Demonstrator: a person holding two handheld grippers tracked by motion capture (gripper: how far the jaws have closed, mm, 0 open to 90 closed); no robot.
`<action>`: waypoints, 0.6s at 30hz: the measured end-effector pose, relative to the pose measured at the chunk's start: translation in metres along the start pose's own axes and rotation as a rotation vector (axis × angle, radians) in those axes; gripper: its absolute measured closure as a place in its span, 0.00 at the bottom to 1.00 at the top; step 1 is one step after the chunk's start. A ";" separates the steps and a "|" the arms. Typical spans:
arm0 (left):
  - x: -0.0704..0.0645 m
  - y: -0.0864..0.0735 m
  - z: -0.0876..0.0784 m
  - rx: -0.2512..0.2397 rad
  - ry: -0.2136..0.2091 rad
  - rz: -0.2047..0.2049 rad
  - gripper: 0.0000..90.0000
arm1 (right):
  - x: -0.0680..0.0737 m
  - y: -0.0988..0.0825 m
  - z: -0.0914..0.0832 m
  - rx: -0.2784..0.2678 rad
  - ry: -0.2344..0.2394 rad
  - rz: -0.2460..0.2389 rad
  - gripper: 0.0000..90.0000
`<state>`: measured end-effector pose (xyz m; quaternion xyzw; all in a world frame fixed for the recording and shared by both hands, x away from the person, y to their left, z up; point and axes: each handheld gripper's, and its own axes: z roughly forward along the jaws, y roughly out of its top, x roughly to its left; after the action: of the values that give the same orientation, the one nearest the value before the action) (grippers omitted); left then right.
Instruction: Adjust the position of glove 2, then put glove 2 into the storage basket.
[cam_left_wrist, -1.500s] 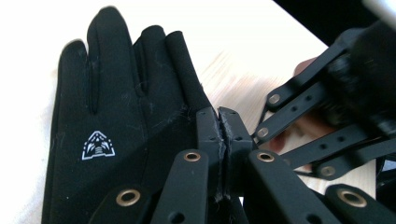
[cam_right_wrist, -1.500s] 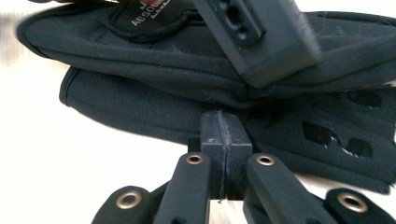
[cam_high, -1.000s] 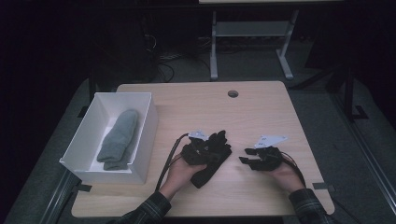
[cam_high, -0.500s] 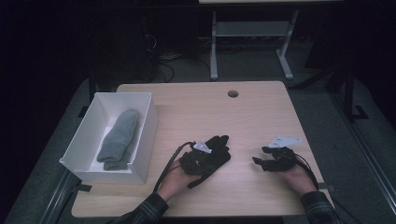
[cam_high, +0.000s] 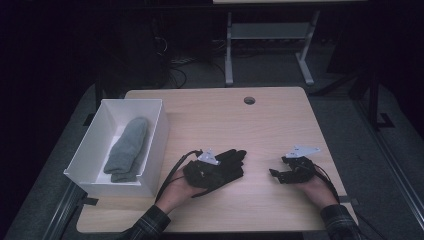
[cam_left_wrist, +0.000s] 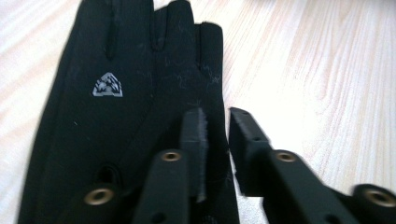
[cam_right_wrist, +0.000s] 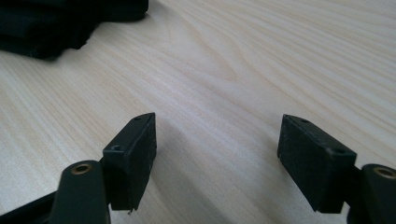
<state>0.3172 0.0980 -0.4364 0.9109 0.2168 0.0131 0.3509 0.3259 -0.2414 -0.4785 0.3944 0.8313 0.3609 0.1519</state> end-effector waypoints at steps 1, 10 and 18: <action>0.002 0.001 -0.002 0.007 0.007 0.019 0.74 | 0.000 0.000 0.000 -0.004 0.001 -0.003 0.30; 0.015 0.004 -0.008 -0.006 0.044 0.029 0.32 | 0.001 0.000 0.004 -0.016 0.015 -0.002 0.25; 0.026 0.009 -0.002 -0.011 0.048 0.063 0.16 | 0.001 0.000 0.004 -0.019 0.011 -0.008 0.25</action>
<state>0.3444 0.1039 -0.4320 0.9148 0.1962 0.0471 0.3499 0.3274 -0.2391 -0.4814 0.3877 0.8302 0.3703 0.1526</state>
